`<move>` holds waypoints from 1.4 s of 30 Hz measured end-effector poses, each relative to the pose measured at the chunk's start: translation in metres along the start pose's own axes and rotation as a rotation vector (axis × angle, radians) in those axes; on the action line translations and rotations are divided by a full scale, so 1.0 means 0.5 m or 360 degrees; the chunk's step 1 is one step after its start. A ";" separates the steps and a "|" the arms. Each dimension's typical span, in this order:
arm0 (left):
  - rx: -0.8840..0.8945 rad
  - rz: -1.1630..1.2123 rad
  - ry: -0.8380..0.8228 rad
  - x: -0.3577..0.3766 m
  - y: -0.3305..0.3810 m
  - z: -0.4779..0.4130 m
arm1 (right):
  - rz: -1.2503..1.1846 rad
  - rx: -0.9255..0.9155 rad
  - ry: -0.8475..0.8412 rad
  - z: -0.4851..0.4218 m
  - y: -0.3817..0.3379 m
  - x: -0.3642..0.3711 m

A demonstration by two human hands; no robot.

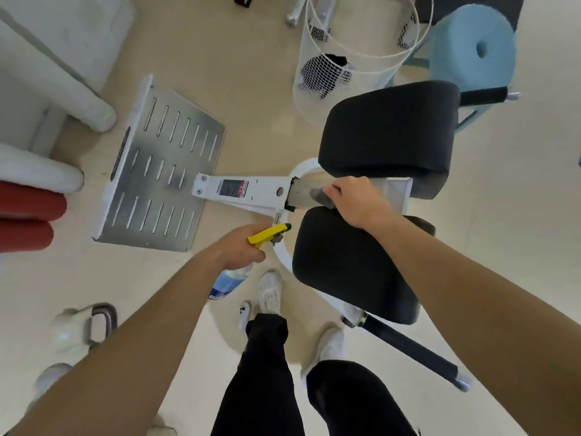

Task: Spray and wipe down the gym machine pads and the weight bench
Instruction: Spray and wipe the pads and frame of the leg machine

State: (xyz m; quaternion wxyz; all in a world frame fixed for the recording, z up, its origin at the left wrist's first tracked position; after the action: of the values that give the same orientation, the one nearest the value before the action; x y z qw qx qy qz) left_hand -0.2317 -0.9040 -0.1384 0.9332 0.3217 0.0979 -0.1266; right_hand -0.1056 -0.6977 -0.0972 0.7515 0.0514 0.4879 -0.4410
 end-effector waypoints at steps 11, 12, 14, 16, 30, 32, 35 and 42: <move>0.0017 0.0292 0.0248 0.160 -0.088 0.026 | 0.0923 -0.0367 -0.0063 0.045 -0.016 0.081; 0.0050 0.0314 0.0291 0.170 -0.091 0.024 | 0.0953 -0.0405 -0.0054 0.054 -0.013 0.081; 0.0075 0.0327 0.0350 0.176 -0.097 0.017 | 0.0962 -0.0472 0.0028 0.069 -0.007 0.074; 0.0054 0.0336 0.0408 0.179 -0.102 0.013 | 0.0958 -0.0530 0.0110 0.086 -0.005 0.073; 0.0089 0.0199 0.0387 0.128 -0.131 -0.013 | 0.0970 -0.0419 0.0305 0.080 -0.018 0.078; 0.0112 0.0226 0.0330 0.141 -0.152 -0.005 | 0.0915 -0.0392 0.0316 0.071 -0.027 0.079; 0.0146 0.0268 0.0257 0.173 -0.175 0.009 | 0.0867 -0.0406 0.0306 0.053 -0.040 0.091; 0.0114 0.0556 0.0337 0.240 -0.205 0.036 | 0.0950 -0.0693 -0.0142 0.055 -0.074 0.199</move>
State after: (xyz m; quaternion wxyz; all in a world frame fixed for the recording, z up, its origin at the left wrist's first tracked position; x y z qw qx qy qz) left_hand -0.1467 -1.0140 -0.2150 0.9135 0.3783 0.1335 0.0683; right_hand -0.0998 -0.7952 -0.1472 0.8609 0.0111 0.5007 -0.0902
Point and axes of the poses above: each hand's wrist, its own z-axis away from the middle knuckle, its own x-axis out of the palm, y = z × x, the point moved 5 cm from there along -z, towards the middle knuckle, and after that the axes turned 6 degrees about -x, right-handed, at the moved point
